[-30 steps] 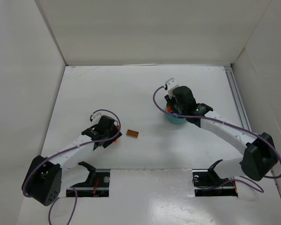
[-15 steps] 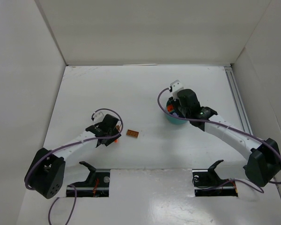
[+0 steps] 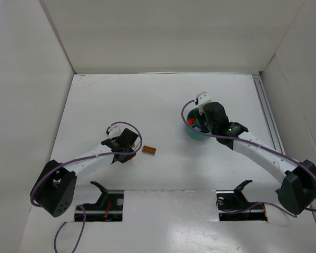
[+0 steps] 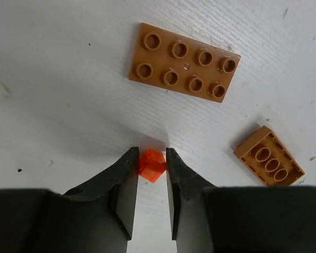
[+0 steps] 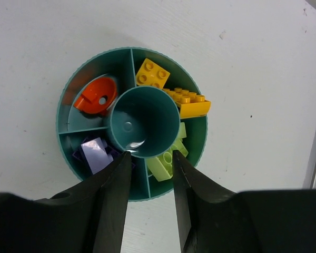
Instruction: Sort the legos into containers by color
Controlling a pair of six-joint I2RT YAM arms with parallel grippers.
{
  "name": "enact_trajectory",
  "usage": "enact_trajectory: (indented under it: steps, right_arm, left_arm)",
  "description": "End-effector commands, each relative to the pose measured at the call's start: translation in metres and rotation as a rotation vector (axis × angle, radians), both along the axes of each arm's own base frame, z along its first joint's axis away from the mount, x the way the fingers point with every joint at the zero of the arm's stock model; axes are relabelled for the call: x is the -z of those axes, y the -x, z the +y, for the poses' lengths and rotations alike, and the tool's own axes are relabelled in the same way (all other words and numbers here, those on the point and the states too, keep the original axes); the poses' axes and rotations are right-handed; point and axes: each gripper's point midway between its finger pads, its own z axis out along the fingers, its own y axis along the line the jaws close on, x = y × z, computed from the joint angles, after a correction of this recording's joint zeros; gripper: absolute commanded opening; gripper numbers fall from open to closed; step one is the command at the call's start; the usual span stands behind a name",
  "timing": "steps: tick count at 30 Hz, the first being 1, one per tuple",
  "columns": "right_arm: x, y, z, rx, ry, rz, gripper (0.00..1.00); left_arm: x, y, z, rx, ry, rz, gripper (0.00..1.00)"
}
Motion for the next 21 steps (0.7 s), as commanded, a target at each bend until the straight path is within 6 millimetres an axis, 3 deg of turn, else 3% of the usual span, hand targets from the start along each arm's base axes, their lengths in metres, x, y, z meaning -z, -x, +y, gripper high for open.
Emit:
enact_trajectory:
  steps: [1, 3, 6, 7, 10, 11, 14, 15, 19, 21]
  right_arm:
    - [-0.02, -0.002, -0.006, 0.041, -0.043, -0.059, 0.42]
    - [-0.021, 0.0, -0.007, 0.046, -0.053, -0.059, 0.42]
    - [-0.028, 0.005, -0.014, 0.07, -0.068, -0.085, 0.42]
    - [-0.031, 0.009, -0.015, 0.083, -0.095, -0.089, 0.42]
    - [-0.041, 0.023, -0.037, 0.166, -0.124, -0.127, 0.44]
    - [-0.054, 0.03, -0.048, 0.205, -0.174, -0.168, 0.44]
    - [-0.055, 0.048, -0.075, 0.298, -0.211, -0.198, 0.46]
    - [-0.062, 0.059, -0.086, 0.321, -0.24, -0.234, 0.48]
    - [-0.071, 0.084, -0.118, 0.402, -0.27, -0.309, 0.59]
    - [-0.071, 0.094, -0.128, 0.422, -0.269, -0.32, 0.73]
  left_arm:
    - [0.008, 0.02, 0.008, 0.007, -0.051, 0.091, 0.2]
    - [0.004, 0.019, 0.004, 0.017, -0.048, 0.086, 0.18]
    - [-0.018, 0.007, -0.008, 0.046, -0.02, 0.023, 0.17]
    - [-0.034, -0.004, -0.015, 0.05, 0.001, -0.026, 0.17]
    - [-0.06, -0.021, -0.029, 0.088, 0.03, -0.103, 0.17]
    - [-0.077, -0.032, -0.038, 0.102, 0.05, -0.153, 0.17]
    - [-0.109, -0.058, -0.06, 0.159, 0.097, -0.259, 0.17]
    - [-0.127, -0.074, -0.075, 0.181, 0.132, -0.311, 0.17]
    - [-0.161, -0.11, -0.122, 0.29, 0.161, -0.403, 0.17]
    - [-0.172, -0.12, -0.147, 0.361, 0.155, -0.425, 0.17]
